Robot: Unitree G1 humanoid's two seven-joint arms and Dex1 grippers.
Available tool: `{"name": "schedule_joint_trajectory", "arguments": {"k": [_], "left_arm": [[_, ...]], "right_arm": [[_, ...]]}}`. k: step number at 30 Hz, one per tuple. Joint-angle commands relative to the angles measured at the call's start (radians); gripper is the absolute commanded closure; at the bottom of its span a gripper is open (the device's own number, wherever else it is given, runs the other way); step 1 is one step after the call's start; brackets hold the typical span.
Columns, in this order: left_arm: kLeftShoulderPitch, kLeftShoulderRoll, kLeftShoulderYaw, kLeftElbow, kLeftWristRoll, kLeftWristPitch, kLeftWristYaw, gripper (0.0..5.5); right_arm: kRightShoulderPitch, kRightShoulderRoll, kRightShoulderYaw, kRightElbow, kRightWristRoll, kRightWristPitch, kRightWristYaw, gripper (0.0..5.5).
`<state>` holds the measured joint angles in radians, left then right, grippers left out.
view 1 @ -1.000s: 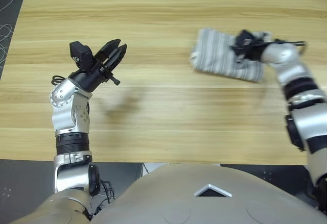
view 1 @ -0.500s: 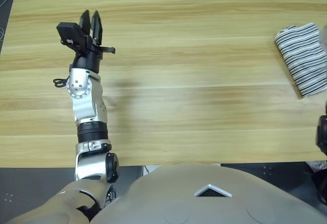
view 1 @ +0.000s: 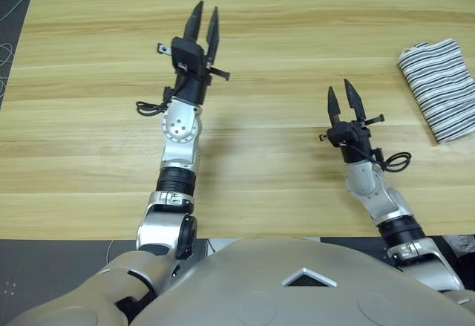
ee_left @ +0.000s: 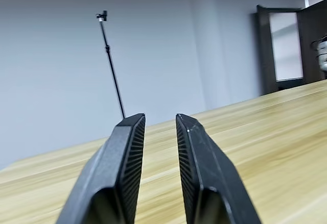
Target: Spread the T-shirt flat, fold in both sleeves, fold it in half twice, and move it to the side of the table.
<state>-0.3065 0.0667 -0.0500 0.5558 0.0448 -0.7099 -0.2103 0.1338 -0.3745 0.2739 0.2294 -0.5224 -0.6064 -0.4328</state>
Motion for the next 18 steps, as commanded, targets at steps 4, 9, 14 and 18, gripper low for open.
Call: {"name": "schedule_joint_trajectory", "arguments": {"k": [4,9,14,18], "left_arm": [[-0.134,-0.073,-0.064,0.146,0.079,-0.004,0.063,4.38],[-0.125,-0.070,-0.042,0.169,-0.010,0.109,-0.016,4.38],[-0.068,-0.032,-0.028,0.081,-0.097,0.152,-0.136,4.38],[-0.026,-0.013,-0.009,0.028,-0.157,0.172,-0.195,4.38]], "right_arm": [[0.235,0.009,-0.107,-0.198,-0.078,-0.031,-0.100,4.09],[0.322,0.024,-0.082,-0.312,-0.196,0.055,-0.041,4.09],[0.316,0.055,-0.010,-0.326,-0.273,0.124,0.022,4.09],[0.267,0.068,0.016,-0.260,-0.264,0.138,0.045,4.09]]}}
